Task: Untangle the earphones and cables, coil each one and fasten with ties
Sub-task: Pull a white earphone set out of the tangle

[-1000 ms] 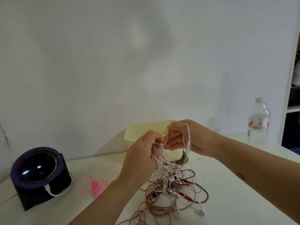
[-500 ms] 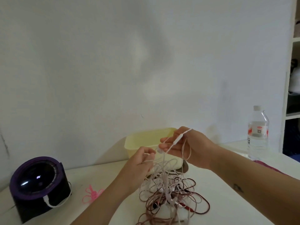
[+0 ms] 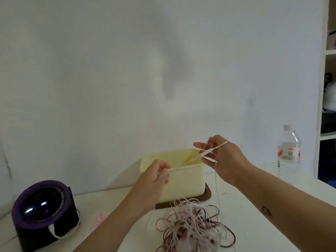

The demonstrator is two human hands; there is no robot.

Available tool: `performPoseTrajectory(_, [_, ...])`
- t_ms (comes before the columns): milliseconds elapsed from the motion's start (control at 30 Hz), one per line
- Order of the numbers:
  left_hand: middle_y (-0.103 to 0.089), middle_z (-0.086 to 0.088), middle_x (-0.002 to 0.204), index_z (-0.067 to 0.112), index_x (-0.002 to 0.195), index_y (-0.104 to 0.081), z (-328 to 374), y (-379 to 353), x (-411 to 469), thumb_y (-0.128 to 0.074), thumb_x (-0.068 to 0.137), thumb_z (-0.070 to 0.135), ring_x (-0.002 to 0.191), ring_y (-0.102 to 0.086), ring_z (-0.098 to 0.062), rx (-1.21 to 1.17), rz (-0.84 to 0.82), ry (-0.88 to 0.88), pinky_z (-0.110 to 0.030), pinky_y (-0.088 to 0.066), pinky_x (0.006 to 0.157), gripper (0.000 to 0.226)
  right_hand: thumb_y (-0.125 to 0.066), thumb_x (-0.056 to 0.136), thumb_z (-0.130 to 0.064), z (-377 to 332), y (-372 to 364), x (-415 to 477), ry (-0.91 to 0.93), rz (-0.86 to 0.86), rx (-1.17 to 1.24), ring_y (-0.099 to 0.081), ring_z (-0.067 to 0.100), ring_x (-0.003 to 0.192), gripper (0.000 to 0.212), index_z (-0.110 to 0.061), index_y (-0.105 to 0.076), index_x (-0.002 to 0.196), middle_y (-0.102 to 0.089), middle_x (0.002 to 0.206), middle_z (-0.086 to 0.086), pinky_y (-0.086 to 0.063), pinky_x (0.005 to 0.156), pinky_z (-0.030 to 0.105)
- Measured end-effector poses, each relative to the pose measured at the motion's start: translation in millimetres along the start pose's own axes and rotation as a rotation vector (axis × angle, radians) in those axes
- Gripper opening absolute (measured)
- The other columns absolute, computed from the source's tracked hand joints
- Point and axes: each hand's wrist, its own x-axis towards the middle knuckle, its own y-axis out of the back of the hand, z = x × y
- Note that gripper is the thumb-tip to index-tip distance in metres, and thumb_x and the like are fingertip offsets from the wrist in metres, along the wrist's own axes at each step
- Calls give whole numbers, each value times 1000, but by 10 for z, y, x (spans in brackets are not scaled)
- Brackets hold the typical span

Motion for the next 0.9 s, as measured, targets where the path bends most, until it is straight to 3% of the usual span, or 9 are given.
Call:
performPoseTrajectory(133, [-44, 3, 59, 12, 95, -60, 27, 257, 183, -47, 97, 14, 43, -42, -5, -246, 66, 222, -31, -54, 66, 14, -41, 94, -14, -258, 35, 80, 0, 13, 299, -48, 19, 44, 33, -13, -37, 62, -40, 43, 3, -53, 69, 39])
performPoseTrajectory(233, [-40, 3, 57, 8, 93, -60, 23, 382, 256, -47, 98, 16, 42, -38, -6, -583, 112, 360, -28, -52, 60, 16, -39, 95, -15, -352, 40, 91, 16, 4, 264, -20, 11, 30, 33, -15, -34, 62, -23, 41, -3, -50, 56, 28])
performPoseTrajectory(333, [-37, 3, 48, 8, 82, -57, 61, 500, 299, -43, 99, 31, 34, -34, -7, -1139, 164, 497, -23, -50, 49, 32, -38, 95, -13, -397, 102, 99, 5, -15, 304, -16, 10, 29, 30, -15, -34, 66, -22, 43, -3, -45, 47, 20])
performPoseTrajectory(400, [-32, 4, 45, 8, 78, -55, 158, 556, 327, -36, 99, 41, 30, -26, -7, -1256, 141, 496, -15, -37, 38, 44, -37, 96, -11, -387, 130, 96, 20, -52, 249, -17, 9, 28, 23, -16, -43, 75, -25, 44, -4, -42, 45, 20])
performPoseTrajectory(500, [-30, 5, 45, 10, 80, -55, 417, 558, 372, -29, 99, 47, 32, -22, -7, -1172, 43, 427, -14, -26, 36, 49, -48, 95, -19, -216, 105, 40, -56, -287, -61, -16, 7, 30, 8, -14, -52, 100, -20, 46, -8, -40, 44, 21])
performPoseTrajectory(600, [-30, 6, 45, 11, 81, -55, 707, 515, 456, -28, 100, 47, 33, -21, -6, -1106, -8, 350, -14, -23, 38, 49, -55, 94, -19, 66, 6, -82, -127, -661, -552, -27, 4, 35, 40, -2, -46, 129, -32, 48, -9, -31, 44, 16])
performPoseTrajectory(700, [-29, 6, 46, 11, 83, -55, 923, 502, 528, -26, 101, 46, 34, -20, -6, -1026, 5, 263, -17, -20, 37, 49, -53, 95, -13, 268, -155, -200, -48, -718, -1005, -41, -2, 38, 16, -10, -65, 105, -49, 59, -8, -34, 39, 9])
performPoseTrajectory(800, [-32, 8, 42, 11, 80, -55, 989, 575, 579, -24, 102, 44, 31, -21, -6, -750, 150, 120, -19, -18, 36, 51, -55, 94, -25, 361, -162, -78, 72, -647, -1297, -42, -2, 37, 19, -17, -65, 81, -51, 58, -7, -35, 39, 10])
performPoseTrajectory(900, [-40, 6, 52, 18, 75, -60, 950, 722, 586, -25, 101, 44, 36, -30, -6, -337, 318, -25, -24, -23, 43, 51, -53, 94, -27, 353, -32, 143, 74, -537, -1518, -46, 3, 47, 22, -19, -66, 78, -62, 66, -6, -38, 49, 15])
